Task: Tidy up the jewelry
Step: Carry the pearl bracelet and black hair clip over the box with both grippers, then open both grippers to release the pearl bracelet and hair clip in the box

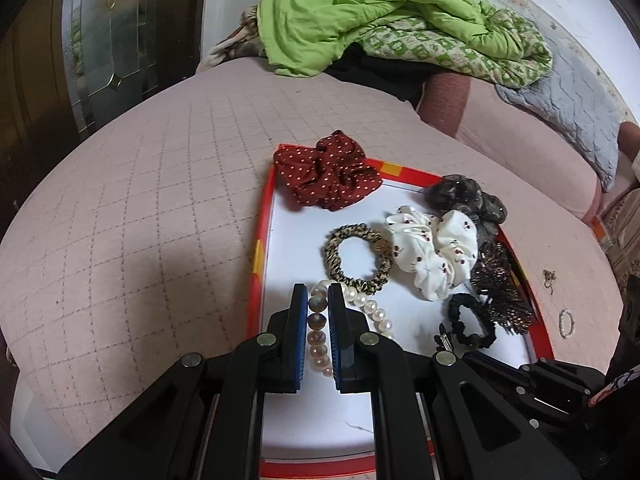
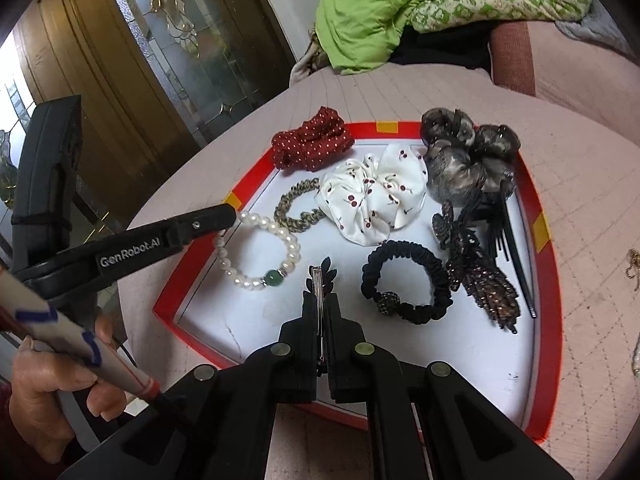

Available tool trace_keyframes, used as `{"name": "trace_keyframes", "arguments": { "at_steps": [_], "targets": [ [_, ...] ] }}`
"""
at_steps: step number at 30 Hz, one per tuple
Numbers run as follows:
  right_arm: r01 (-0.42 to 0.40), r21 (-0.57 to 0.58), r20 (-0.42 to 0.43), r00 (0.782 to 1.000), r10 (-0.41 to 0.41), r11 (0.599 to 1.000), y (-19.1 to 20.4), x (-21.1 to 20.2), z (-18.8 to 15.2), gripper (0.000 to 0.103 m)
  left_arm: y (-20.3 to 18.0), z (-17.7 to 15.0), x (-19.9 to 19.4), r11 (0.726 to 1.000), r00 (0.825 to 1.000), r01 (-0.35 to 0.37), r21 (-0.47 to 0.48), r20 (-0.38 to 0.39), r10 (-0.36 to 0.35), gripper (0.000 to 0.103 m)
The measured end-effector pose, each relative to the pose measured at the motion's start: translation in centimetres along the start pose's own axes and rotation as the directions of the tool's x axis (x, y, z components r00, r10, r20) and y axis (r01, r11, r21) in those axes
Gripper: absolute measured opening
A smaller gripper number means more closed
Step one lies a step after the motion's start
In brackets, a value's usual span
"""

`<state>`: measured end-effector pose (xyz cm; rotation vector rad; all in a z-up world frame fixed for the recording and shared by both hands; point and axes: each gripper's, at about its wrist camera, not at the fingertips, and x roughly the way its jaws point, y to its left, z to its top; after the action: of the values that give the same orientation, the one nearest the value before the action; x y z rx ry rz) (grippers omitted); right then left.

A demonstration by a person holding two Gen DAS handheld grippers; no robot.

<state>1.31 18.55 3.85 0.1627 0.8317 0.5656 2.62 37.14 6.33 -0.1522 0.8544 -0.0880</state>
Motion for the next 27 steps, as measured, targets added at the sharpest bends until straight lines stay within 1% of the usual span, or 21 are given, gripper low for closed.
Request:
{"name": "trace_keyframes", "arguments": {
  "at_steps": [10, 13, 14, 15, 17, 19, 23, 27],
  "targets": [
    [-0.007, 0.001, -0.043, 0.999, 0.007, 1.000, -0.2, 1.1, -0.4, 0.005, -0.7, -0.3, 0.4, 0.999, 1.000, -0.020, 0.029, -0.009, 0.021, 0.010],
    [-0.011, -0.002, -0.043, 0.999, 0.011, 1.000, -0.2, 1.1, -0.4, 0.005, -0.8, -0.2, 0.4, 0.999, 1.000, -0.027, 0.034, -0.005, 0.027, 0.010],
    [-0.010, -0.004, -0.044, 0.999, 0.010, 1.000, -0.2, 1.1, -0.4, 0.005, -0.8, -0.2, 0.4, 0.999, 1.000, -0.026, 0.033, -0.005, 0.026, 0.012],
    [-0.014, -0.002, -0.043, 0.999, 0.014, 1.000, -0.2, 1.0, -0.3, 0.005, -0.8, -0.2, 0.4, 0.999, 1.000, -0.025, 0.031, -0.004, 0.025, 0.017],
    [-0.022, 0.000, -0.038, 0.999, 0.022, 1.000, -0.3, 0.7, -0.4, 0.005, -1.0, -0.1, 0.1, 0.999, 0.999, -0.032, 0.032, 0.011, 0.032, 0.024],
    [-0.028, -0.001, -0.031, 0.999, 0.028, 1.000, -0.3, 0.3, -0.3, 0.005, -1.3, -0.1, -0.2, 0.999, 0.999, -0.033, 0.040, 0.030, 0.031, 0.025],
    [-0.041, 0.006, -0.010, 0.999, 0.041, 0.999, -0.4, -0.5, -0.1, 0.005, -2.2, -0.1, -0.7, 0.996, 0.997, -0.055, 0.075, 0.064, 0.051, 0.025],
    [-0.056, 0.023, 0.033, 0.998, 0.056, 0.998, -1.0, -2.2, 0.4, 0.005, -3.7, -0.3, -0.9, 0.989, 0.994, -0.078, 0.123, 0.087, 0.067, 0.026]
  ]
}}
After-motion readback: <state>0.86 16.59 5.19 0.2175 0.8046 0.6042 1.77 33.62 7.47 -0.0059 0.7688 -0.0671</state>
